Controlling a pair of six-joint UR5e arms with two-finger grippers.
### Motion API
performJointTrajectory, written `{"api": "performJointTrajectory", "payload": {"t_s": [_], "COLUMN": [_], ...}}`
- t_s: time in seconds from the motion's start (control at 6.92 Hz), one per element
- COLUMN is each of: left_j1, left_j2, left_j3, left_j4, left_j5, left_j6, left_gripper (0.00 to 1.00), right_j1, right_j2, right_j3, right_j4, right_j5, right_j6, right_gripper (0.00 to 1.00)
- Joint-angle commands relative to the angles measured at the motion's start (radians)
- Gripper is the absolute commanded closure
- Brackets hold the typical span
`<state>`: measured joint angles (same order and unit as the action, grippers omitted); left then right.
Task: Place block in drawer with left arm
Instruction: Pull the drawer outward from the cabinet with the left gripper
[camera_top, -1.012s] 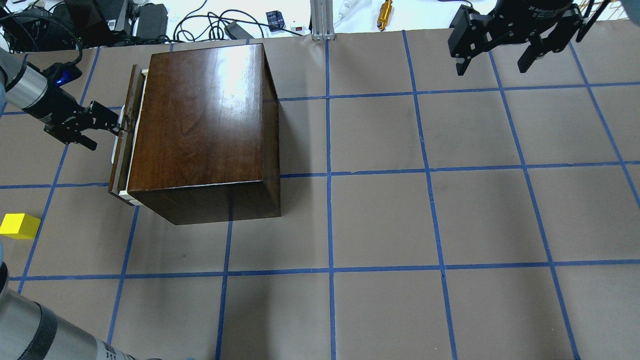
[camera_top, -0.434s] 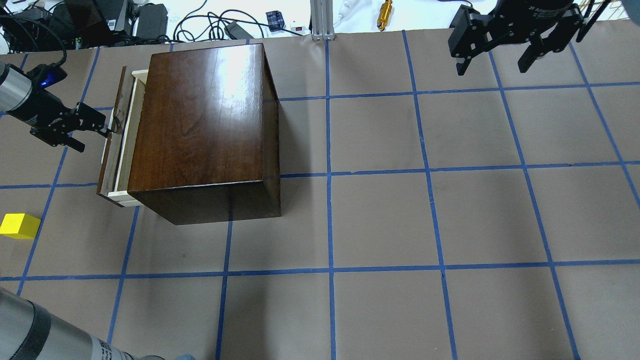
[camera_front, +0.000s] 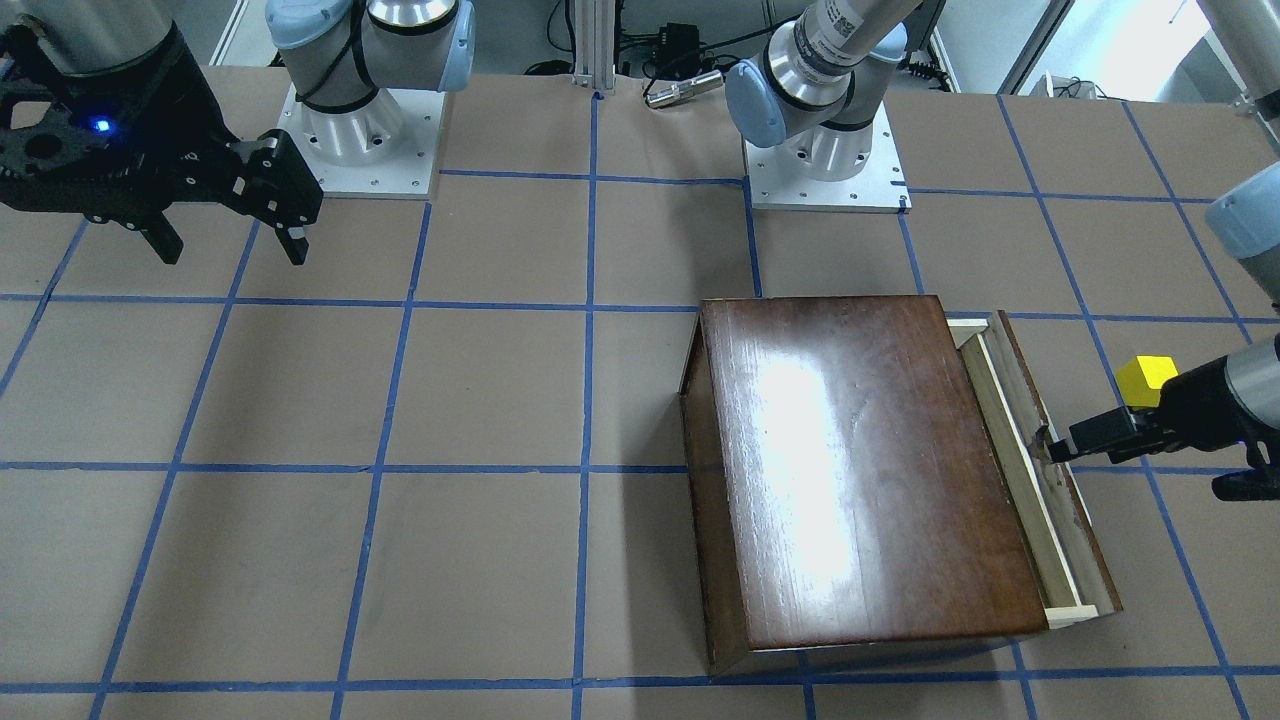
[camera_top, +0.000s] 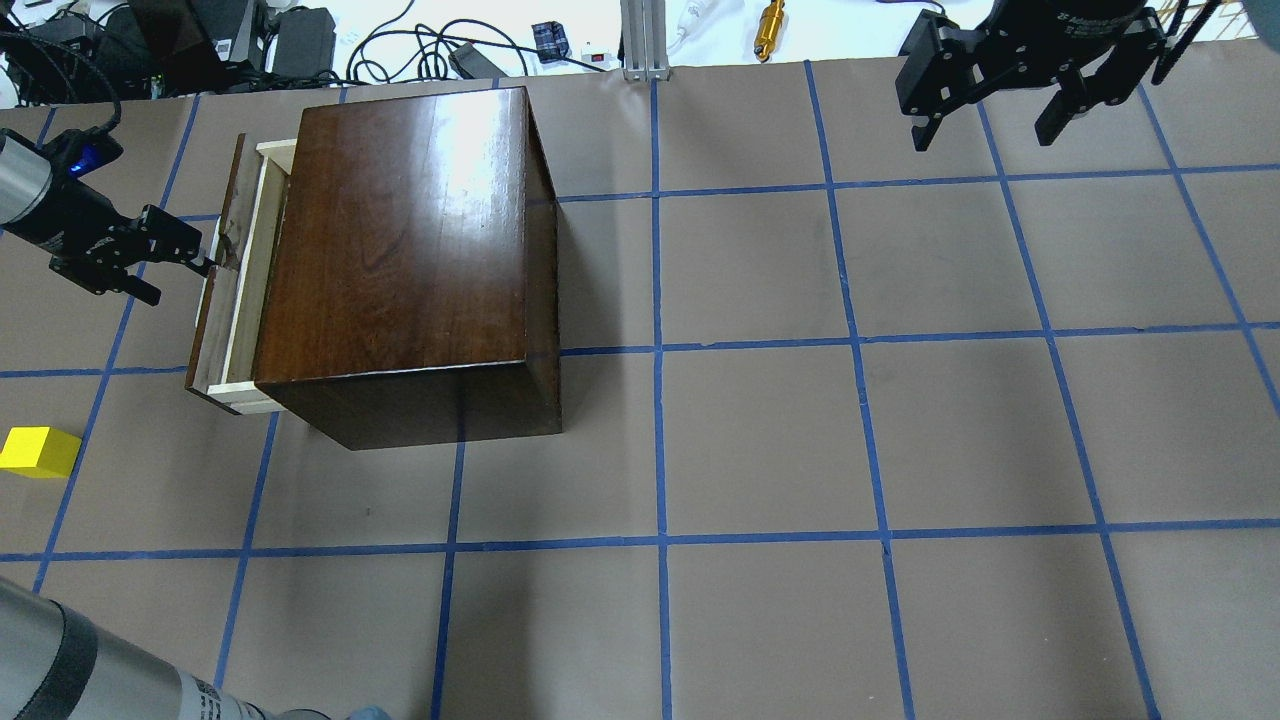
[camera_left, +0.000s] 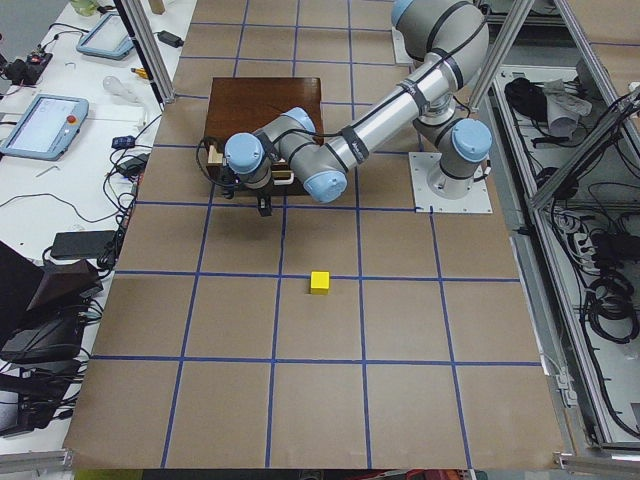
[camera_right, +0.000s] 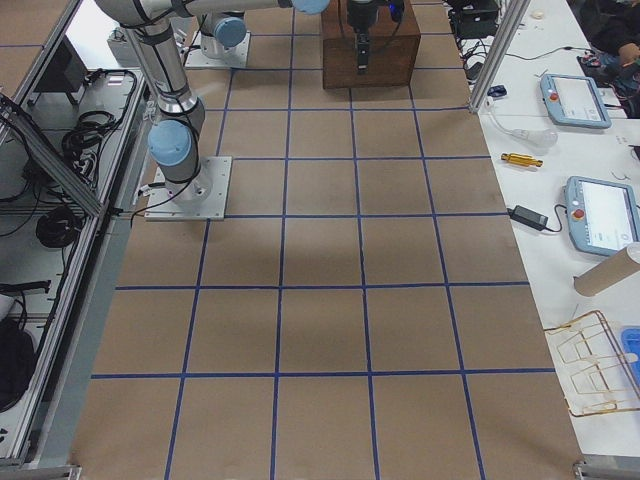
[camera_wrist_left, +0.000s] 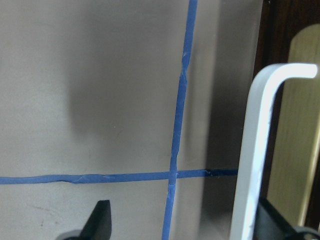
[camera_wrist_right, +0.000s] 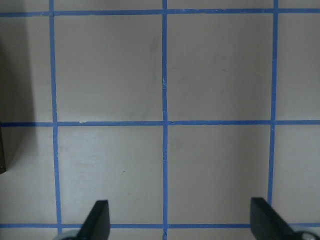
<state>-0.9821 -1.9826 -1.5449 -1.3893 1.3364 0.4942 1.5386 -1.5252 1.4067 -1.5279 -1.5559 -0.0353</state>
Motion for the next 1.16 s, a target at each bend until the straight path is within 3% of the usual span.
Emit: {"api": "performJointTrajectory", "payload": {"t_s": [0.0,1.01], "left_j1": [0.023,0.060], "left_j2": [0.002,0.001], "left_j3": [-0.001,0.006], "left_j4": [0.000,-0.002], "left_j5": [0.000,0.001], "left_j6": [0.016,0.081], "left_gripper": [0.00,0.00], "right_j1": [0.000,-0.002], "right_j2": [0.000,0.000], "right_j3": [0.000,0.000], "right_j4": [0.000,0.000], "right_j5": [-0.001,0.000], "right_j6": [0.000,0.000], "right_gripper": [0.00,0.00]}}
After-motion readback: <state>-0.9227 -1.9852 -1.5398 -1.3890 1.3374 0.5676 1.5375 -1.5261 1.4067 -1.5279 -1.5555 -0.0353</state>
